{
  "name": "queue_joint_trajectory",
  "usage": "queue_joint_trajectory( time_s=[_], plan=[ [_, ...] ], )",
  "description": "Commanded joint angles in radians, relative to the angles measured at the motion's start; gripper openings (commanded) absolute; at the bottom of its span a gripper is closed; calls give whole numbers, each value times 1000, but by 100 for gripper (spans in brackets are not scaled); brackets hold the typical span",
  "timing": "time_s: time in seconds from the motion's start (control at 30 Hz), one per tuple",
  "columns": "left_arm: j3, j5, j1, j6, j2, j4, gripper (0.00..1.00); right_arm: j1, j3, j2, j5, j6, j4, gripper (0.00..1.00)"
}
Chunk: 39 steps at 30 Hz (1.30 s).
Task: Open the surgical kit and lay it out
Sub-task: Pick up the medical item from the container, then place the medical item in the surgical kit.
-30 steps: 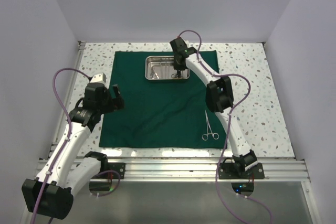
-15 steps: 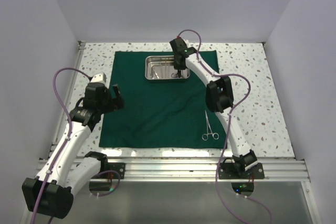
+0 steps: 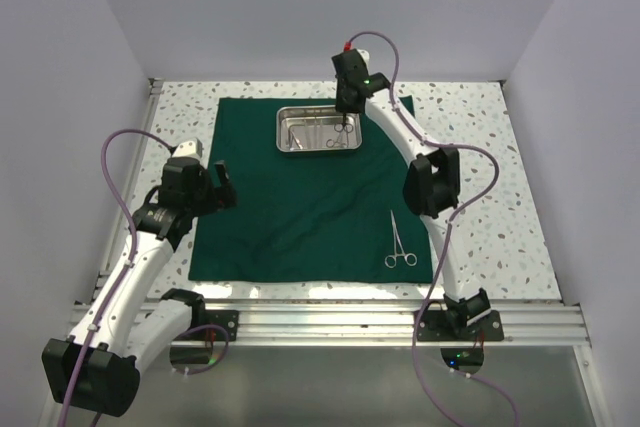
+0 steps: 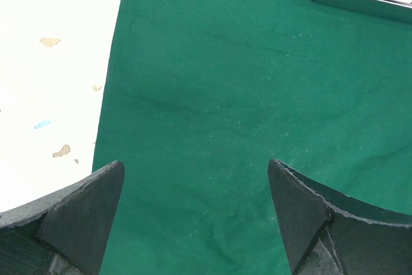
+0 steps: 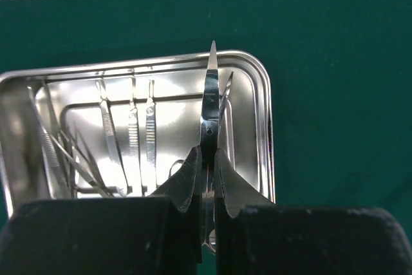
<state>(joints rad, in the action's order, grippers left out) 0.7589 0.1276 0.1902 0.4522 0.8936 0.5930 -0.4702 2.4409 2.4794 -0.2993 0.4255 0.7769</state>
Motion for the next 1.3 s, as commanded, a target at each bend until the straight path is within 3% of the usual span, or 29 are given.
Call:
queue_joint_trajectory(
  time_s=[0.0, 0.2, 0.3, 0.33, 0.43, 0.53, 0.73, 1.1, 1.27],
  plan=[
    [-1, 1, -3, -7, -10, -32, 97, 4, -16, -118, -31, 2, -45, 0],
    [-1, 0, -3, -10, -13, -33, 97, 2, -16, -218, -35, 5, 16, 0],
    [-1, 0, -3, -10, -15, -35, 97, 2, -227, -394, -3, 53, 29, 0],
    [-1, 1, -3, -9, -18, -35, 97, -1, -410, -451, 9, 65, -14, 0],
    [-3, -3, -3, -10, -24, -38, 96, -7, -741, -660, 61, 105, -76, 0],
    [-4, -13, -3, -14, -24, -44, 97, -40, -969, -813, 71, 130, -64, 0],
    [-4, -23, -3, -18, -18, -45, 96, -96, -1268, -1008, 112, 228, -57, 0],
    [-4, -31, 2, -21, -19, -45, 96, -127, -1605, -1116, 124, 321, -136, 0],
    [-4, -28, 11, -18, -21, -42, 96, -137, -1662, -1116, 152, 323, -225, 0]
  ],
)
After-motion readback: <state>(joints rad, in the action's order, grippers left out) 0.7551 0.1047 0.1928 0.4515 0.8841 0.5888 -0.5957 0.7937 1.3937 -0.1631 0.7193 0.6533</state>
